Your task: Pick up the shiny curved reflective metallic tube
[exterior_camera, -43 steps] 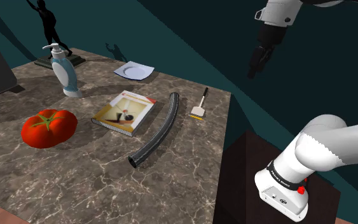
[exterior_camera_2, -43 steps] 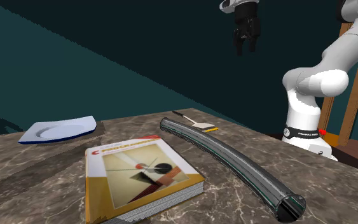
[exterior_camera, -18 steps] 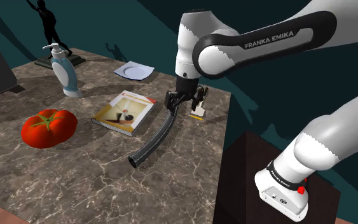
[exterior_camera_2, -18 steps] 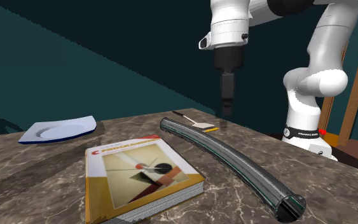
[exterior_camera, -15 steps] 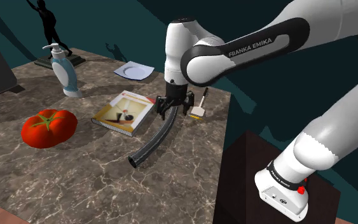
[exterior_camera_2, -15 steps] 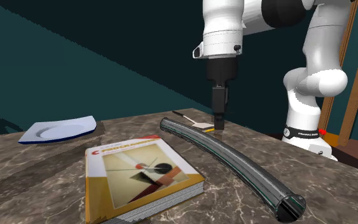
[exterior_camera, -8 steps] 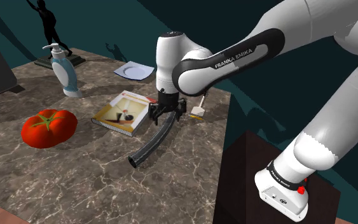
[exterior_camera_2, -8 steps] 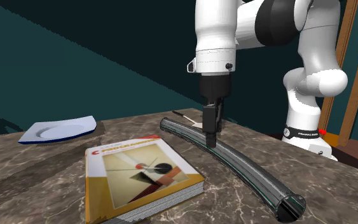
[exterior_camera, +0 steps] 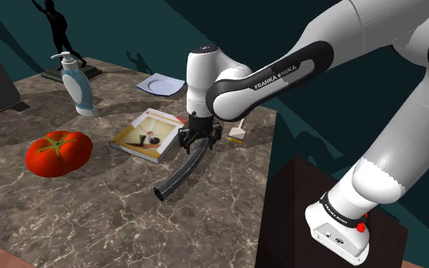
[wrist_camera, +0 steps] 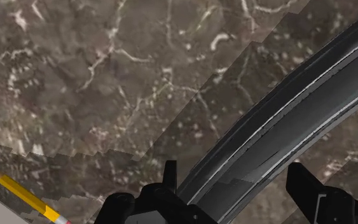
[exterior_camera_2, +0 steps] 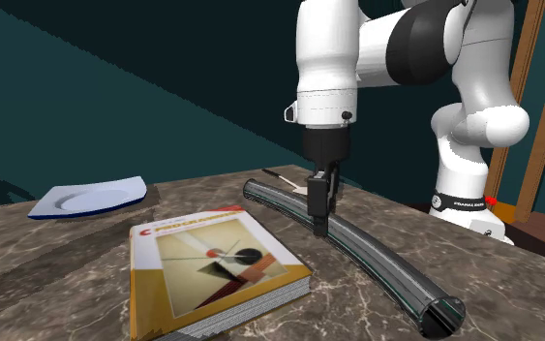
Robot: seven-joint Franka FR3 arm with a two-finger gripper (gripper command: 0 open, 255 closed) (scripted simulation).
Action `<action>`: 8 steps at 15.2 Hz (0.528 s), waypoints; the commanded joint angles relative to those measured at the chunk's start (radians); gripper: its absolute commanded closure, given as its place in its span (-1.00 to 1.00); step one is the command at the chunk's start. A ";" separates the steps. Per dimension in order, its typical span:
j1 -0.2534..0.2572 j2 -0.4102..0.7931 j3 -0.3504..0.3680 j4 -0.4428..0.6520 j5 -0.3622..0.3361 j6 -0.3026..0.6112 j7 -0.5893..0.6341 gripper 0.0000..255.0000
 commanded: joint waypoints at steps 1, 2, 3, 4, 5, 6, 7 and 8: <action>0.000 0.002 0.000 -0.001 -0.001 0.002 0.000 1.00; 0.000 0.002 0.000 -0.001 -0.001 0.002 0.000 1.00; 0.000 0.002 0.000 -0.001 -0.001 0.002 0.000 1.00; 0.000 0.002 0.000 -0.001 -0.001 0.002 0.000 1.00; 0.000 0.002 0.000 -0.001 0.000 0.001 0.000 1.00; 0.000 -0.001 0.000 -0.003 0.002 0.001 -0.001 1.00; -0.001 -0.010 0.001 0.002 0.008 -0.011 -0.006 1.00; -0.002 -0.019 0.002 0.008 0.015 -0.024 -0.011 1.00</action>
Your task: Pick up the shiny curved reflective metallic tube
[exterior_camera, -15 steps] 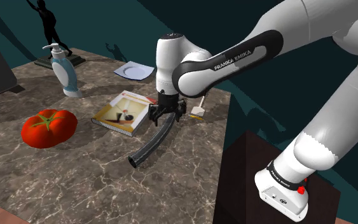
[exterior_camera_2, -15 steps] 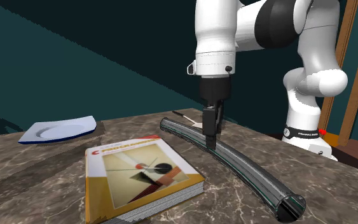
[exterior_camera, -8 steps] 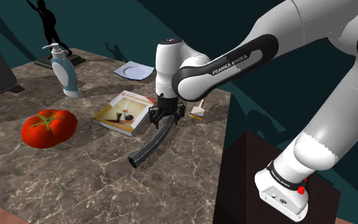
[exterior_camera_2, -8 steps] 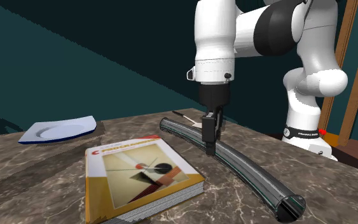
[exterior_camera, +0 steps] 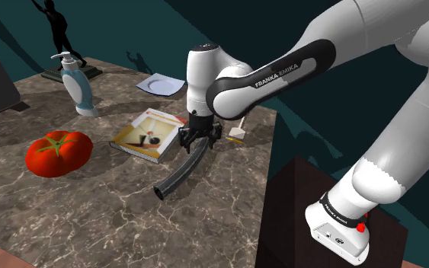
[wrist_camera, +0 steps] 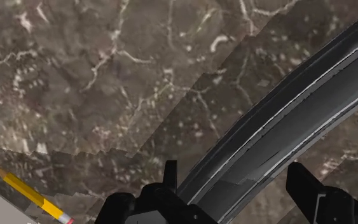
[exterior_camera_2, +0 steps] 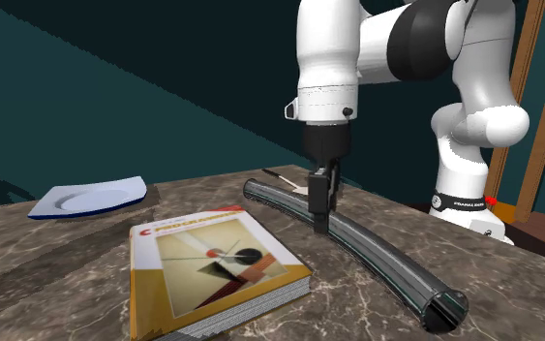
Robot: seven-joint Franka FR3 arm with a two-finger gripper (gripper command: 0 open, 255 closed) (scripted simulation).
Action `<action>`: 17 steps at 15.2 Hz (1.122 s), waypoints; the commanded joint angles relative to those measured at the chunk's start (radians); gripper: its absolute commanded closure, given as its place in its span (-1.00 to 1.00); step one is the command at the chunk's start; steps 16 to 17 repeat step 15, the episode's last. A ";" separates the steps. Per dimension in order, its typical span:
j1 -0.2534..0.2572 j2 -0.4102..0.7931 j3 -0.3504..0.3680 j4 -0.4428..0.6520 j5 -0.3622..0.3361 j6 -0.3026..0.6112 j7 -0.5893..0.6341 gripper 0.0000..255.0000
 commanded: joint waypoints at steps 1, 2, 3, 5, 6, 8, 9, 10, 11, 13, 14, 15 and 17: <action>-0.002 -0.017 0.001 0.011 0.012 -0.024 -0.009 1.00; -0.003 -0.026 0.001 0.016 0.018 -0.037 -0.013 1.00; -0.004 -0.034 0.001 0.023 0.024 -0.050 -0.017 1.00; -0.005 -0.049 0.001 0.036 0.034 -0.076 -0.025 1.00; -0.006 -0.057 0.001 0.043 0.039 -0.089 -0.028 1.00; -0.007 -0.071 0.000 0.057 0.048 -0.116 -0.035 1.00; -0.007 -0.078 0.000 0.064 0.053 -0.129 -0.038 1.00; -0.008 -0.085 -0.001 0.072 0.057 -0.142 -0.041 1.00; -0.008 -0.091 -0.001 0.080 0.060 -0.155 -0.043 1.00; -0.009 -0.103 -0.003 0.097 0.067 -0.181 -0.048 1.00; -0.009 -0.104 -0.003 0.098 0.068 -0.183 -0.049 1.00; -0.009 -0.103 -0.003 0.098 0.068 -0.183 -0.049 1.00; -0.009 -0.103 -0.003 0.098 0.068 -0.183 -0.049 1.00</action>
